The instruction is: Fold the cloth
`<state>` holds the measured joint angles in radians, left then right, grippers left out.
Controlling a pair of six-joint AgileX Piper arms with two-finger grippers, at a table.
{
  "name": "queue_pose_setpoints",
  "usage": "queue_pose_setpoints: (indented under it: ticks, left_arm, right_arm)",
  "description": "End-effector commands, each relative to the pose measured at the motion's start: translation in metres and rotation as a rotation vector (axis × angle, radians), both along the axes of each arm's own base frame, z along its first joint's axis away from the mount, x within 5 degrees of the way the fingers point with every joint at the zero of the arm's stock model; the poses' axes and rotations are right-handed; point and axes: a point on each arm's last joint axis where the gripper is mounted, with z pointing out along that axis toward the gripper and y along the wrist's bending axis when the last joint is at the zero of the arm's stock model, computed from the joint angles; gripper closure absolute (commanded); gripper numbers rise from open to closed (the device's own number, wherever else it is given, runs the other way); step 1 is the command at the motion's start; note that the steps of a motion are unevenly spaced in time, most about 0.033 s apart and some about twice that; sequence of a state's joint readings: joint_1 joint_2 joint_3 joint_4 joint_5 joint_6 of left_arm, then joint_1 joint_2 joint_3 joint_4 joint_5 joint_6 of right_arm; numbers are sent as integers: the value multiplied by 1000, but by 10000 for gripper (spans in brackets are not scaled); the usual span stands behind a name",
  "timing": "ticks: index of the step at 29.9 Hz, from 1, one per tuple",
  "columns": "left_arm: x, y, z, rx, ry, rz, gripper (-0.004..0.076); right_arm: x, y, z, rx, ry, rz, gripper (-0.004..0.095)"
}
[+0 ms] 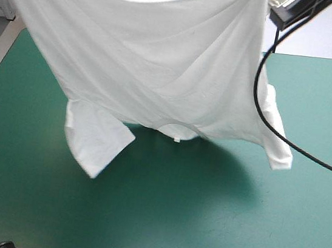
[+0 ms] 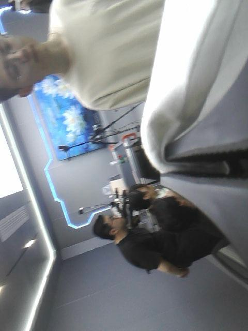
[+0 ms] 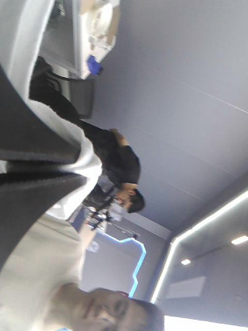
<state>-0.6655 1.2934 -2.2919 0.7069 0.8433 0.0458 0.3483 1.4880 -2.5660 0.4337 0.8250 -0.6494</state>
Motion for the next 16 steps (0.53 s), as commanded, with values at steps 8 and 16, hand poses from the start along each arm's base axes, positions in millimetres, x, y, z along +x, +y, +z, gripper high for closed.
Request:
queue_pose_setpoints:
  ticks: [8,16]
  left_arm:
    - [-43,21,39,-95,-264,-86,741]
    - [26,-9,14,-143,-70,97,741]
  right_arm:
    - [-80,-35,32,101,-250,-62,925]
    - [-17,-26,11,61,-26,-196,925]
